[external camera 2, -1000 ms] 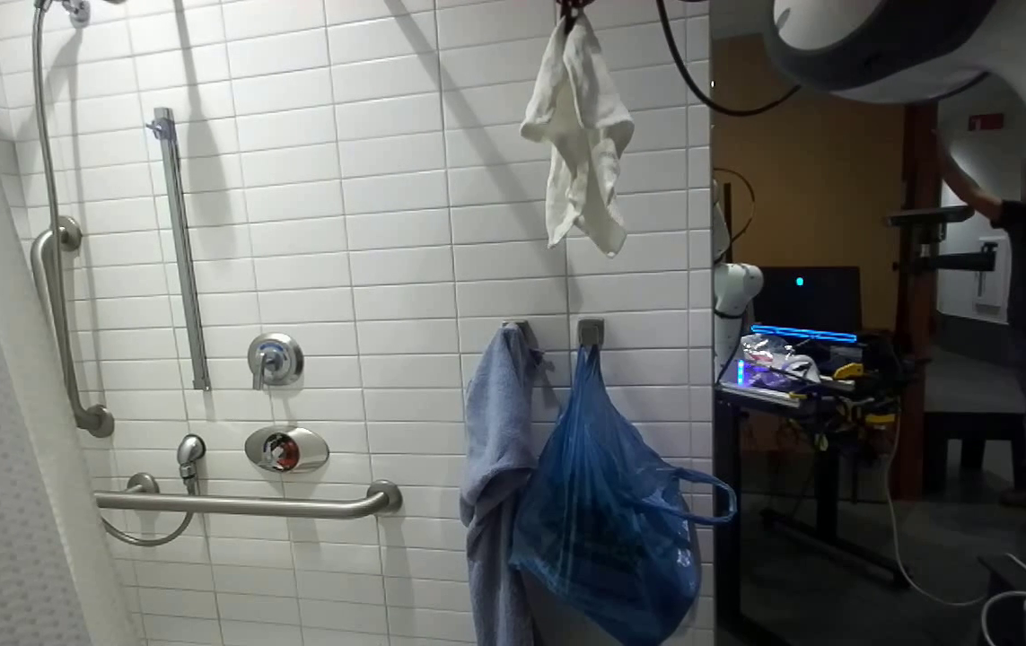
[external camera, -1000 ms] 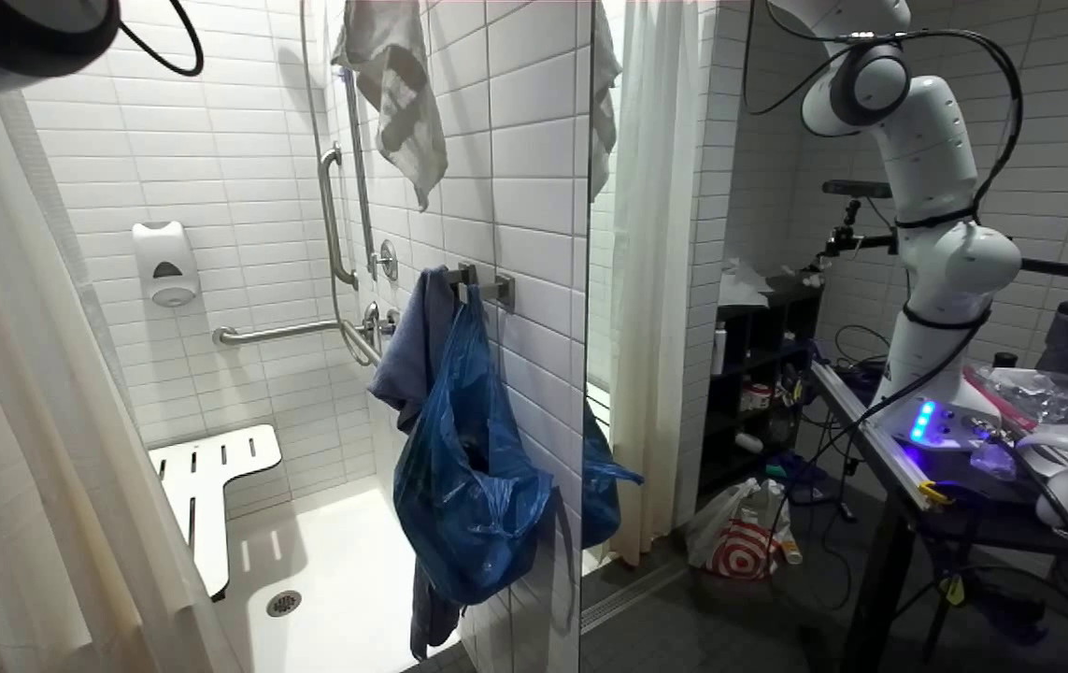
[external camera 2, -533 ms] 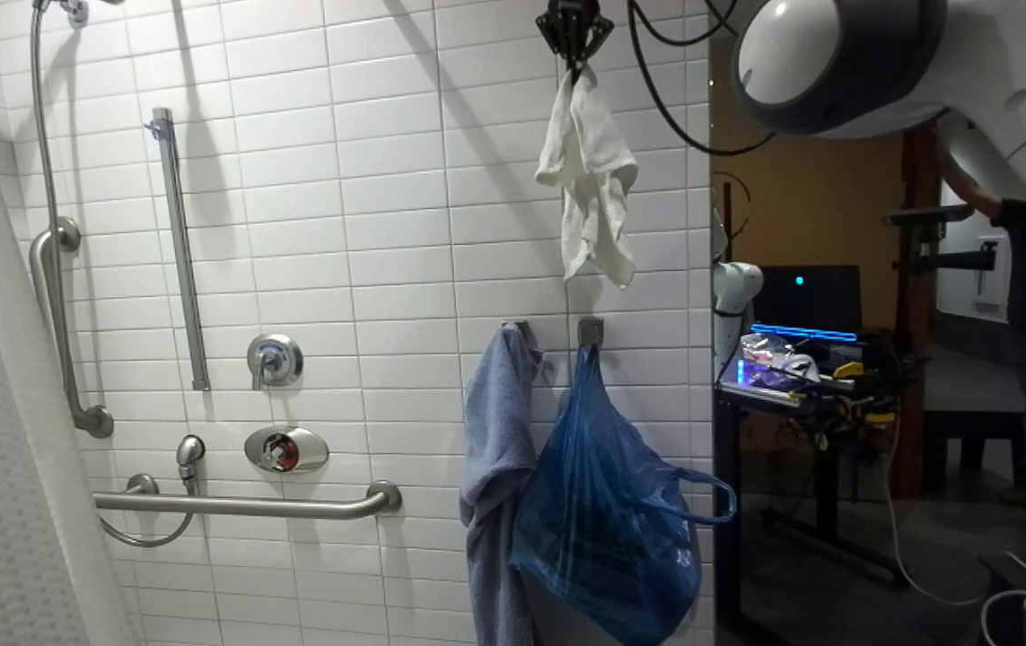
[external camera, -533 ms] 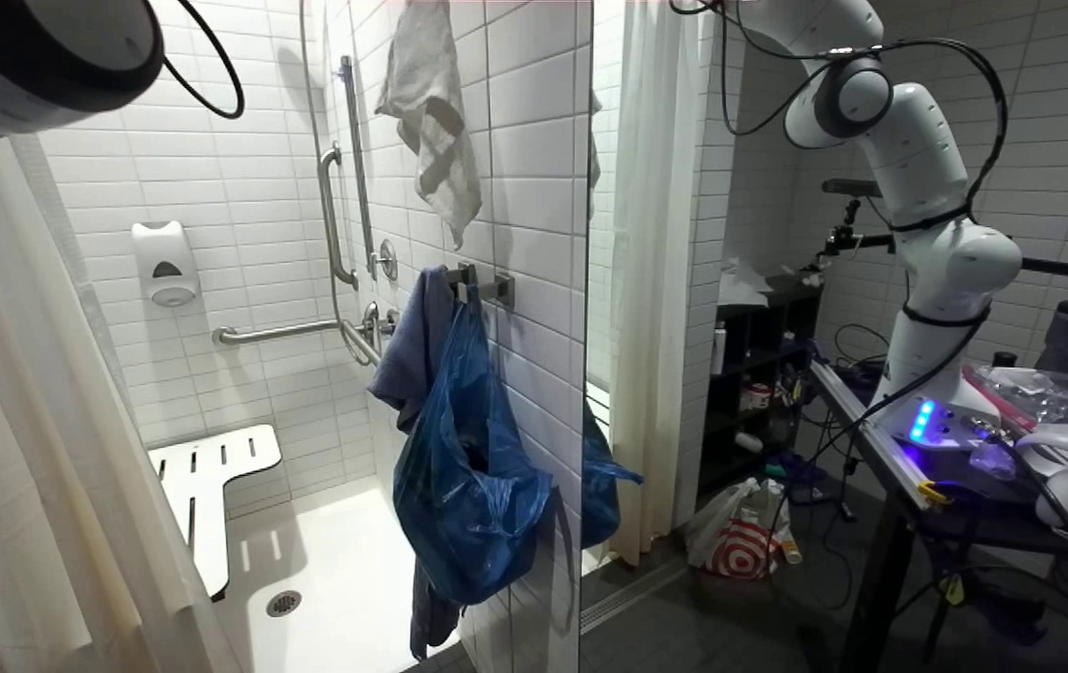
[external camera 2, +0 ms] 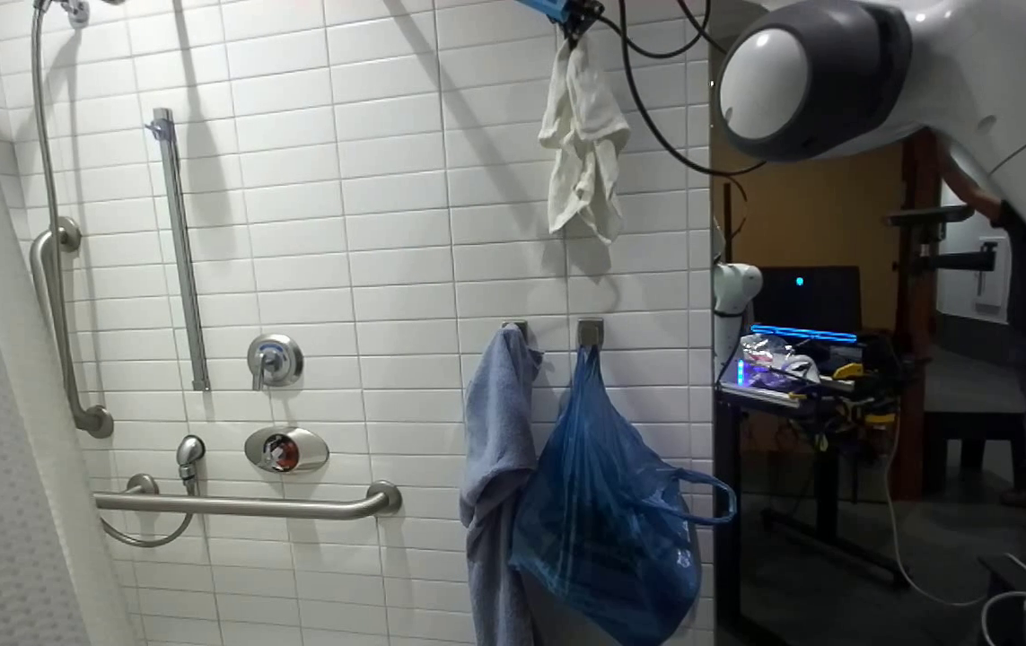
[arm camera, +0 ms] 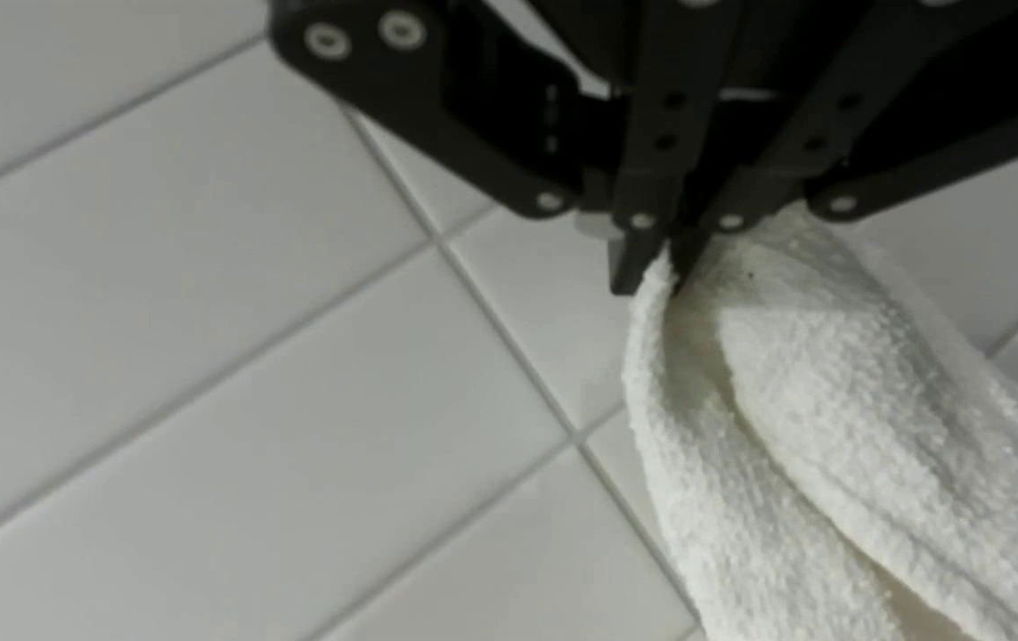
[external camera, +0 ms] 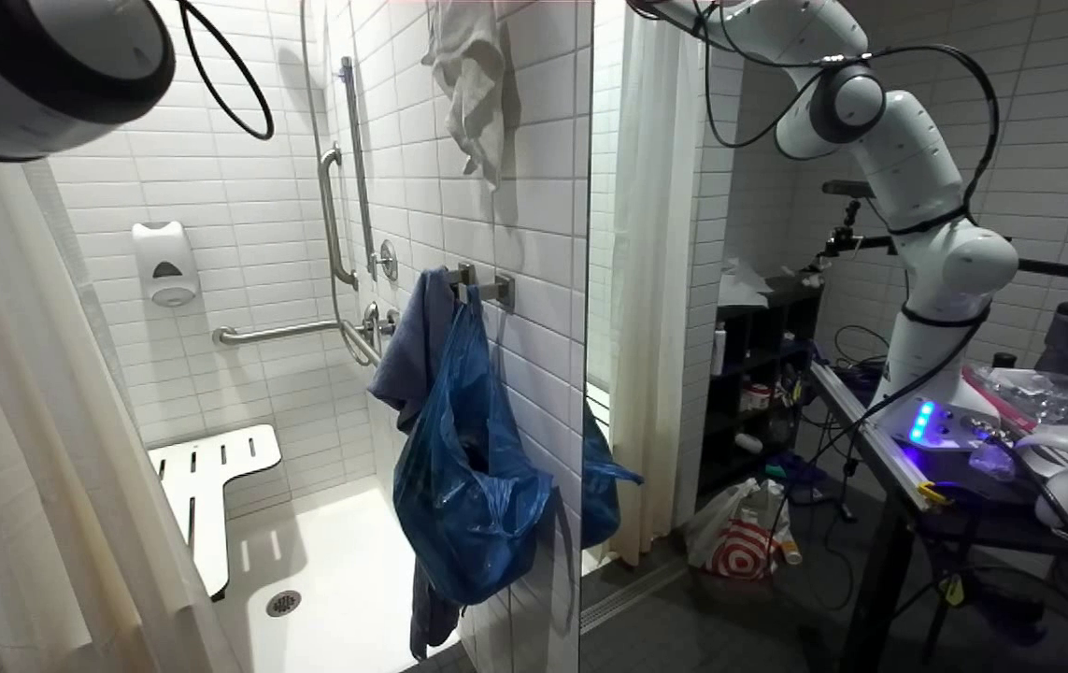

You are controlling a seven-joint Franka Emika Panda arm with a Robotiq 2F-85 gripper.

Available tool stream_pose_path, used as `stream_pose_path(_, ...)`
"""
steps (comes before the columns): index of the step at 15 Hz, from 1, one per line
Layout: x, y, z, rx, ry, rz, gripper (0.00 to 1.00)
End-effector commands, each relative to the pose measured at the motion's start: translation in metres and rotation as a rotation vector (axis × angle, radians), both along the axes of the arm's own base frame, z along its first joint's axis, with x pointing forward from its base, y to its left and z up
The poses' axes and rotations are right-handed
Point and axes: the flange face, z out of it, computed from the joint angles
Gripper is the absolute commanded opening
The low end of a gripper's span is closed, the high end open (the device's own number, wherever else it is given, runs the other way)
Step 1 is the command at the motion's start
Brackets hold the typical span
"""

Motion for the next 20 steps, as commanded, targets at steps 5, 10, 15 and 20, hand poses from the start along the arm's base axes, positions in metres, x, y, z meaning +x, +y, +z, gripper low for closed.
stream_pose_path(5, 0.004, -0.003, -0.002, -0.085, -0.062, -0.119, 0.01)
stream_pose_path(10, 0.008, -0.005, -0.007, -0.091, -0.057, -0.14, 0.01)
stream_pose_path(15, 0.015, -0.013, -0.019, -0.077, -0.034, -0.172, 0.01)
stream_pose_path(20, 0.019, -0.027, -0.031, -0.051, -0.013, -0.214, 0.01)
